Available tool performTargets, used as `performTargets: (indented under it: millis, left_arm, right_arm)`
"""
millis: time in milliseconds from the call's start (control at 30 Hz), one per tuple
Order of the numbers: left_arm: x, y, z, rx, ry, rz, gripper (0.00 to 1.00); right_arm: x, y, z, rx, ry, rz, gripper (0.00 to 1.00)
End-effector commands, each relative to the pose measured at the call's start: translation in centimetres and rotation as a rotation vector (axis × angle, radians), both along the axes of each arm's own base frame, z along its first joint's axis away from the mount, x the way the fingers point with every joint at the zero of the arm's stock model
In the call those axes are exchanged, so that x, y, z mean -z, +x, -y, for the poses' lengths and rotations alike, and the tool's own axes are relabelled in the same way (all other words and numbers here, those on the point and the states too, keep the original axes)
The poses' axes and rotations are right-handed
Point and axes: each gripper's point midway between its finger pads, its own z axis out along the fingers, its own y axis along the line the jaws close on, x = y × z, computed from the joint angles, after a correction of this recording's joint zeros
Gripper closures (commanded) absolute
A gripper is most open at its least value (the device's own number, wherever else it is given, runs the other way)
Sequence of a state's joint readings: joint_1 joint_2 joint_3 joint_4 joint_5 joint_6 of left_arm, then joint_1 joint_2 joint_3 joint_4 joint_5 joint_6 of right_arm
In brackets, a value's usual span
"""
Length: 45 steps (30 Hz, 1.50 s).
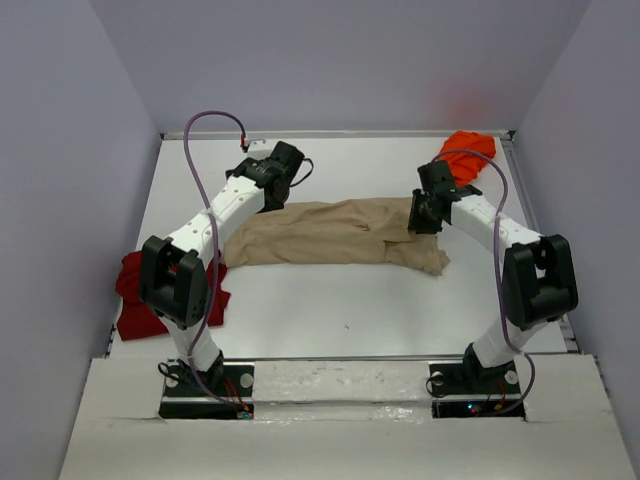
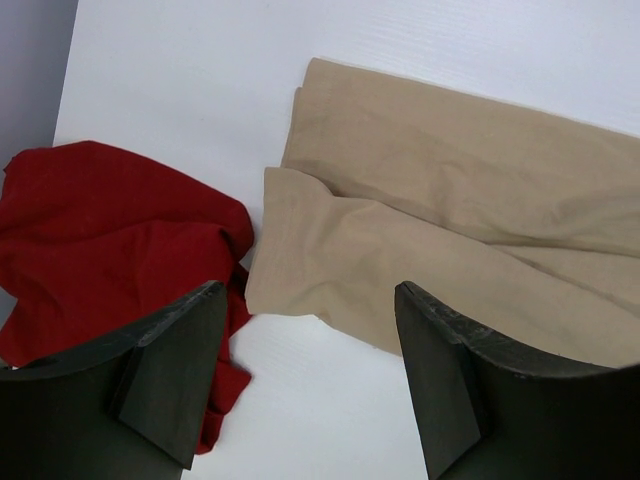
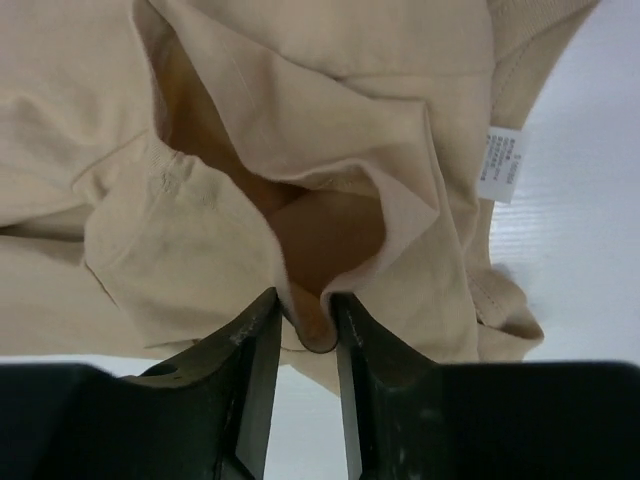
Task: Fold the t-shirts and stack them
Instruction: Fold the other side of the tshirt into a rectangle
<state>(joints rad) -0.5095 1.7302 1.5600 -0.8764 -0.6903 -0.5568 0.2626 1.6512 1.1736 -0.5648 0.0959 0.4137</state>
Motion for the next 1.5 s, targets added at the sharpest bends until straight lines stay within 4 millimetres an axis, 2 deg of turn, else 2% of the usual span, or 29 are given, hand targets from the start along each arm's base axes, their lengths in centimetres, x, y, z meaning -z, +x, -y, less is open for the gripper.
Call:
performTargets:
  millis: [0, 33, 133, 200, 433, 467, 500, 533, 567, 667, 700, 733, 767, 833, 900, 933, 1000, 1033, 1067, 1133, 1167, 1233, 1300, 1333, 1367, 1400, 1433, 1467]
  left_arm:
    - [-1.0, -0.3, 0.4, 0.020, -0.010, 0.033, 0.20]
    - [-0.9, -0.3, 0.5, 0.023, -0.010, 0.029, 0.20]
    - [-0.7, -0.3, 0.8, 0.026, -0.010, 0.024, 0.20]
    - [-0.7, -0.3, 1.0, 0.032, -0.010, 0.026, 0.20]
    - [-0.5, -0.6, 1.0, 0.034, 0.000, 0.012, 0.20]
    - [-0.4, -0.7, 1.0, 0.033, 0.002, 0.010, 0.20]
    - [-0.5, -0.9, 1.0, 0.031, 0.001, 0.012, 0.20]
    - [-0.3, -0.9, 1.0, 0.033, 0.003, 0.009, 0.20]
    - [-0.5, -1.0, 0.9, 0.031, 0.002, 0.013, 0.20]
    - [-0.5, -1.3, 0.6, 0.027, 0.007, 0.012, 0.20]
    - [-0.5, -1.4, 0.6, 0.028, 0.005, 0.012, 0.20]
    - [-0.4, -1.4, 0.5, 0.025, 0.009, 0.010, 0.20]
    - [-0.3, -1.5, 0.4, 0.025, 0.012, 0.008, 0.20]
    - [0.0, -1.6, 0.5, 0.027, 0.014, 0.000, 0.20]
    - [0.3, -1.6, 0.7, 0.034, 0.008, -0.008, 0.20]
    - [0.4, -1.5, 0.7, 0.034, 0.005, -0.009, 0.20]
    - [0.5, -1.5, 0.9, 0.043, -0.001, -0.008, 0.20]
    - [0.6, -1.4, 1.0, 0.046, -0.003, -0.007, 0.20]
    - [0.6, -1.3, 1.0, 0.050, -0.003, -0.007, 0.20]
    - [0.8, -1.1, 1.1, 0.053, 0.008, -0.016, 0.20]
    - [0.8, -0.7, 1.3, 0.055, 0.007, -0.014, 0.20]
    - [0.6, -0.1, 1.9, 0.077, -0.008, -0.017, 0.20]
    - [1.0, 0.2, 1.8, 0.071, 0.005, -0.032, 0.20]
    - [1.1, 0.3, 2.0, 0.070, -0.003, -0.041, 0.22]
    - [2.0, 0.2, 2.1, 0.077, -0.043, -0.076, 0.23]
    - [2.3, 0.7, 2.4, 0.097, -0.080, -0.073, 0.27]
    - [3.4, 0.5, 2.2, 0.103, -0.118, -0.097, 0.42]
    - [3.3, 0.6, 1.9, 0.098, -0.164, -0.086, 0.54]
  right_arm:
    - [-2.4, 3.3, -0.7, -0.029, 0.012, 0.099, 0.70]
    - [-2.8, 3.9, -1.1, -0.057, 0.021, 0.108, 0.73]
    - [-2.5, 4.7, -1.5, -0.076, 0.020, 0.102, 0.94]
    - [-2.4, 5.2, -1.6, -0.085, 0.017, 0.104, 0.99]
    - [-1.3, 8.6, -3.2, -0.137, 0.036, 0.096, 1.00]
    - [-0.2, 8.9, -3.3, -0.143, 0.030, 0.075, 1.00]
    - [-0.6, 10.4, -4.2, -0.183, 0.051, 0.093, 1.00]
    - [-0.6, 10.2, -4.4, -0.191, 0.060, 0.087, 1.00]
    - [0.0, 11.0, -4.9, -0.203, 0.071, 0.079, 1.00]
    - [1.0, 11.8, -6.0, -0.244, 0.102, 0.048, 1.00]
    - [1.1, 12.1, -6.1, -0.246, 0.101, 0.049, 0.98]
    - [1.2, 12.4, -6.1, -0.251, 0.096, 0.052, 0.91]
    - [1.1, 12.8, -6.0, -0.247, 0.087, 0.058, 0.78]
    - [0.7, 13.7, -5.9, -0.247, 0.070, 0.082, 0.65]
    - [0.2, 14.2, -5.7, -0.247, 0.055, 0.094, 0.58]
    - [-0.6, 14.5, -5.7, -0.244, 0.049, 0.109, 0.56]
    - [-2.2, 14.3, -5.0, -0.227, 0.029, 0.143, 0.46]
    - [-3.4, 14.4, -4.9, -0.224, 0.022, 0.171, 0.46]
    - [-3.6, 14.1, -4.6, -0.218, 0.012, 0.175, 0.41]
    - [-5.1, 13.9, -3.9, -0.212, -0.019, 0.207, 0.40]
    - [-6.9, 13.7, -3.4, -0.199, -0.033, 0.241, 0.39]
    - [-8.6, 13.1, -3.2, -0.189, -0.030, 0.266, 0.39]
    - [-10.2, 11.4, -3.4, -0.180, 0.014, 0.275, 0.44]
    - [-10.4, 10.5, -3.7, -0.188, 0.042, 0.268, 0.58]
    - [-10.5, 8.7, -3.8, -0.192, 0.075, 0.256, 0.71]
    - [-10.4, 7.7, -3.6, -0.182, 0.080, 0.249, 0.88]
    - [-10.6, 7.1, -3.6, -0.172, 0.078, 0.267, 1.00]
    - [-10.5, 6.3, -3.6, -0.173, 0.092, 0.274, 1.00]
